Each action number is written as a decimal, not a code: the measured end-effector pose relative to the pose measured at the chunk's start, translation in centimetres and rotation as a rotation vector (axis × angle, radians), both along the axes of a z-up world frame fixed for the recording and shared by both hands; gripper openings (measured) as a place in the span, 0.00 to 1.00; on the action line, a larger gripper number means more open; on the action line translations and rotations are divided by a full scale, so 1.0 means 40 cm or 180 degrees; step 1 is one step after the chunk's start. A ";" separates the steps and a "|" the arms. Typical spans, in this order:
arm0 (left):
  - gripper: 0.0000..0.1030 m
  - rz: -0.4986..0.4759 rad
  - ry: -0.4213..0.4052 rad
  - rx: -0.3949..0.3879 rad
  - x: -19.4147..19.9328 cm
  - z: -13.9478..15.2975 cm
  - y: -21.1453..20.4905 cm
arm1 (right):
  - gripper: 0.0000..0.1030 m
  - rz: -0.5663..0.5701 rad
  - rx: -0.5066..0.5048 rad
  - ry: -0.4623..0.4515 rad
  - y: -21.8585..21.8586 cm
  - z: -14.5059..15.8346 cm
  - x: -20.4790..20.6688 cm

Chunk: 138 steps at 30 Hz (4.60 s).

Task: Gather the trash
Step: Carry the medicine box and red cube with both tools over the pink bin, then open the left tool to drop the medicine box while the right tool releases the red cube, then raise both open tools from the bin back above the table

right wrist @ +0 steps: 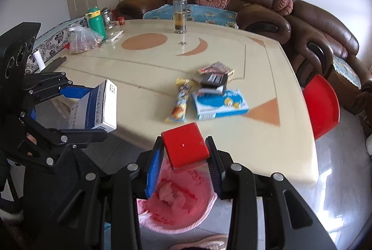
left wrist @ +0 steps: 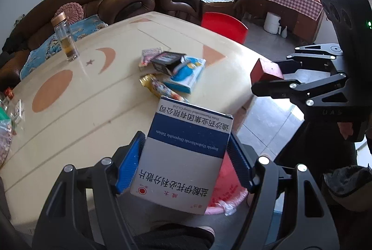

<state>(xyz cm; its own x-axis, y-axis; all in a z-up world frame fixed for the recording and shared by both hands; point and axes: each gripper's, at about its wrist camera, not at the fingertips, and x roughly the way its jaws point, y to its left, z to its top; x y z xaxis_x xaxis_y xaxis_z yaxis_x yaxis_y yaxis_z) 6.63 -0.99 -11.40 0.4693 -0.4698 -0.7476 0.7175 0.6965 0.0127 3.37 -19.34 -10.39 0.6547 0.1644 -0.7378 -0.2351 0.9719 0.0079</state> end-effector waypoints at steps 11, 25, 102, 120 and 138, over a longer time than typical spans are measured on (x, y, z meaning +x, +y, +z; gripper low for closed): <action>0.68 0.0118 0.0280 -0.0032 -0.059 -0.088 0.009 | 0.35 -0.0046 0.0141 0.0205 0.018 -0.076 -0.087; 0.68 0.0234 0.0588 0.0025 -0.051 -0.212 -0.036 | 0.35 -0.0094 0.0172 0.0493 0.023 -0.210 -0.076; 0.81 0.0540 0.1464 0.0692 0.078 -0.615 -0.156 | 0.79 -0.0194 0.0458 0.1323 -0.059 -0.583 0.101; 0.81 0.0979 0.0741 0.0662 0.012 -0.319 -0.080 | 0.79 -0.0278 0.0673 0.0827 -0.078 -0.366 0.025; 0.87 0.1534 0.0756 0.0241 0.232 0.077 -0.040 | 0.83 -0.0218 0.0395 0.0090 -0.167 0.095 0.165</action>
